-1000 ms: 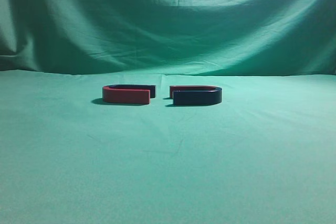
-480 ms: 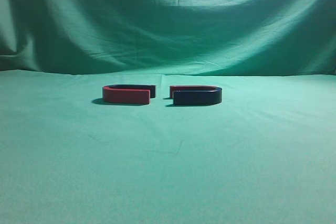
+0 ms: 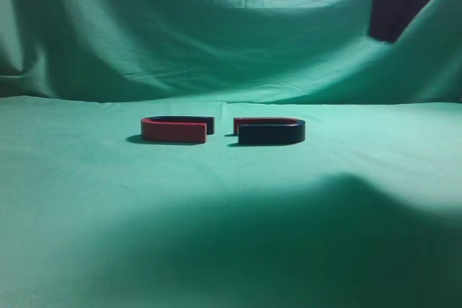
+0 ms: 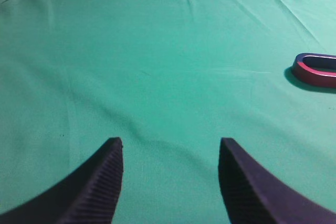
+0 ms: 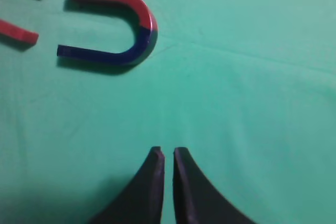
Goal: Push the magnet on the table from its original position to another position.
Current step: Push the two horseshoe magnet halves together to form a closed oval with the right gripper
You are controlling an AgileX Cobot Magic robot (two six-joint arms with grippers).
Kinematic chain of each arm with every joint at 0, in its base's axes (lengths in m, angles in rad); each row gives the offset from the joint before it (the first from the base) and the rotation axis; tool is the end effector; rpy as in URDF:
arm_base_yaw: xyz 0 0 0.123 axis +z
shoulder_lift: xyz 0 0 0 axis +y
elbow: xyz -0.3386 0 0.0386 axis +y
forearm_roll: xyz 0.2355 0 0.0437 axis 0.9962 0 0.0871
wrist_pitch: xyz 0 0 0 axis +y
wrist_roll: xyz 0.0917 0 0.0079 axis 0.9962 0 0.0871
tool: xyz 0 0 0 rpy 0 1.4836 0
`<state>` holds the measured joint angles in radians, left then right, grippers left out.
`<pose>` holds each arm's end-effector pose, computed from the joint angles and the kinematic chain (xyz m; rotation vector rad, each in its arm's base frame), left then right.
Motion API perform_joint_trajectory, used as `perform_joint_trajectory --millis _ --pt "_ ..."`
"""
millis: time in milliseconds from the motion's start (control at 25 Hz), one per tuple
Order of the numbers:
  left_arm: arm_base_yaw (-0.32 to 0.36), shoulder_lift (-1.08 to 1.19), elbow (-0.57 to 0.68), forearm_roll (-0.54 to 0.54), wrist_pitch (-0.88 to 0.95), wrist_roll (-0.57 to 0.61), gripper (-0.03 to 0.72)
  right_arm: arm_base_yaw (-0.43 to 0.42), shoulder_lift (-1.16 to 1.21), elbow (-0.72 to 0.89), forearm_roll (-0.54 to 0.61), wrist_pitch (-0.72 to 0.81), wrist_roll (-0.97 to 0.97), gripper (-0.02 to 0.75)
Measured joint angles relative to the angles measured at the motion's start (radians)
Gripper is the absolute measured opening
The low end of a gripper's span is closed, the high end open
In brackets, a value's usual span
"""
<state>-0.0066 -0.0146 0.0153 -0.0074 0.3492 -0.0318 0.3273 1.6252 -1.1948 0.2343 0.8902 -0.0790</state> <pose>-0.0147 -0.0001 0.1762 -0.0277 1.8334 -0.0342 0.2979 0.1187 0.3154 -0.4057 2.7837 0.3493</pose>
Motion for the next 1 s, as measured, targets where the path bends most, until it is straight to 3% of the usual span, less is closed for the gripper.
perform_joint_trajectory --millis 240,560,1000 --pt "0.000 0.000 0.000 0.000 0.000 0.000 0.372 0.034 0.233 -0.178 -0.072 0.048 0.118 0.476" --pt "0.000 0.000 0.000 0.000 0.000 0.000 0.372 0.034 0.442 -0.366 -0.081 0.076 0.129 0.476" --pt "0.000 0.000 0.000 0.000 0.000 0.000 0.372 0.053 0.524 -0.429 -0.071 0.072 0.131 0.476"
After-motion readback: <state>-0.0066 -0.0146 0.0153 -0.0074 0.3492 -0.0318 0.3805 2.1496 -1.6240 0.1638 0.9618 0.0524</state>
